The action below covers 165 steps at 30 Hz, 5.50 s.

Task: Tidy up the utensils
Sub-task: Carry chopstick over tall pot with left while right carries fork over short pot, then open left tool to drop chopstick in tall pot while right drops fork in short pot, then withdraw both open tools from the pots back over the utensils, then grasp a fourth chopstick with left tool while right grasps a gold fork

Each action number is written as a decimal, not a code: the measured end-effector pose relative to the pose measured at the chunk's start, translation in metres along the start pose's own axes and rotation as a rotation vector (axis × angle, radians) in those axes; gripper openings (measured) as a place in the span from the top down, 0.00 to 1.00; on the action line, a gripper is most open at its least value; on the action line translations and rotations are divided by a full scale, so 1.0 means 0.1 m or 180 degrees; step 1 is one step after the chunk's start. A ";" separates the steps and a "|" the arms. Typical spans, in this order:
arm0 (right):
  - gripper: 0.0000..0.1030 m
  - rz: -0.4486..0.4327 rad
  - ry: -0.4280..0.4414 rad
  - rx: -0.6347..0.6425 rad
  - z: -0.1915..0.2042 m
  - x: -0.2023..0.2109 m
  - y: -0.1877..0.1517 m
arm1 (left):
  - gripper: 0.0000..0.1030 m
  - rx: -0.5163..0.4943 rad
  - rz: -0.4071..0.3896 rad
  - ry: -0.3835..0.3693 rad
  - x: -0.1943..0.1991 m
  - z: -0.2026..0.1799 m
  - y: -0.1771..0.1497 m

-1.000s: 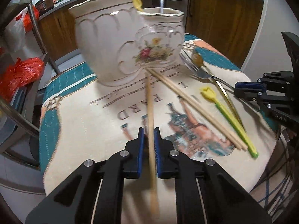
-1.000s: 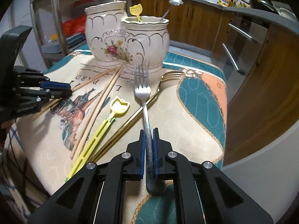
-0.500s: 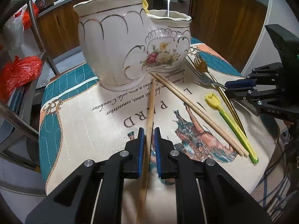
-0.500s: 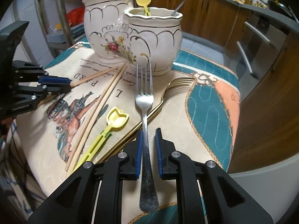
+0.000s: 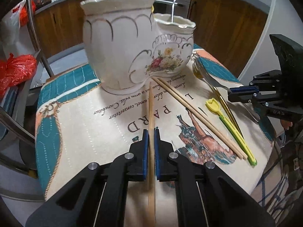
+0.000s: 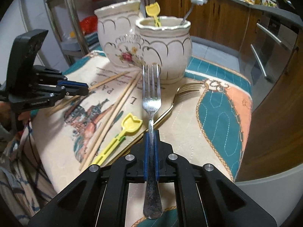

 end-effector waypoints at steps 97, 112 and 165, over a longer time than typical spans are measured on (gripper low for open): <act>0.76 -0.1661 -0.0572 -0.0433 0.00 0.45 1.17 | 0.51 0.0716 -0.1744 0.0481 0.79 0.66 1.01; 0.06 -0.1552 -0.0863 -0.0664 -0.20 0.69 0.65 | 0.06 0.0483 -0.1559 0.0501 0.89 0.34 0.63; 0.74 -0.0339 -0.0667 -0.0694 -0.38 -0.41 0.40 | 0.06 0.0246 -0.0577 0.0561 0.10 -0.09 0.09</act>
Point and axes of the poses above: each gripper's, at about its wrist camera, not at the fingertips, and x roughly against the way its jaws point, z to its left, y to its top, the point moved 7 cm from there along -x, roughly the way its jaws point, and after that the axes turned 9 degrees about y, right-handed, at the moved point
